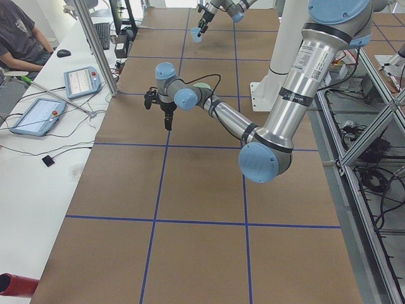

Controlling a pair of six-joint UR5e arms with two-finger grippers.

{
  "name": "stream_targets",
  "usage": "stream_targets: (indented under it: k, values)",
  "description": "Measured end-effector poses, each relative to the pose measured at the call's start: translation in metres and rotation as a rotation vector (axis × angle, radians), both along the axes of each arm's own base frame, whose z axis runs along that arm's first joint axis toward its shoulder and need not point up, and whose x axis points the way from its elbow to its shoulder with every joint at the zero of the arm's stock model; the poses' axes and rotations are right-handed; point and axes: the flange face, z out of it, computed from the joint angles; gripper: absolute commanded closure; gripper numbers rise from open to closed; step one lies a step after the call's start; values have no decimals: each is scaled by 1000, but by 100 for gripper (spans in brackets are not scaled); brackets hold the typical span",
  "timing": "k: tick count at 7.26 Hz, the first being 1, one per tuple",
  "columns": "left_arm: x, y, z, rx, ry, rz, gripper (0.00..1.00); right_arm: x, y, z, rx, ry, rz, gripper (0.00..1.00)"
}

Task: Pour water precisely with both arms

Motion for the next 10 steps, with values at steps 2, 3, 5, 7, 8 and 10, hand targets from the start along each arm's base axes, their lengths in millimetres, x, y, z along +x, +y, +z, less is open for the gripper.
stream_targets:
  k: [2,3,5,7,8,10]
  values:
    - [0,0,0,1,1,-1,1,10,2,19,29,21,64,76]
    - [-1,0,-1,1,1,-2,1,11,1,24,34,22,75,71]
    - [-1,1,-3,4,3,-2,1,2,-5,30,34,20,73,66]
    - [-2,1,-5,5,5,-2,1,-7,-14,36,30,22,68,59]
    - [-2,1,-5,6,5,-2,1,-10,-15,36,29,23,64,56]
    - [-1,2,-4,4,4,-1,1,-18,-18,43,22,30,54,49]
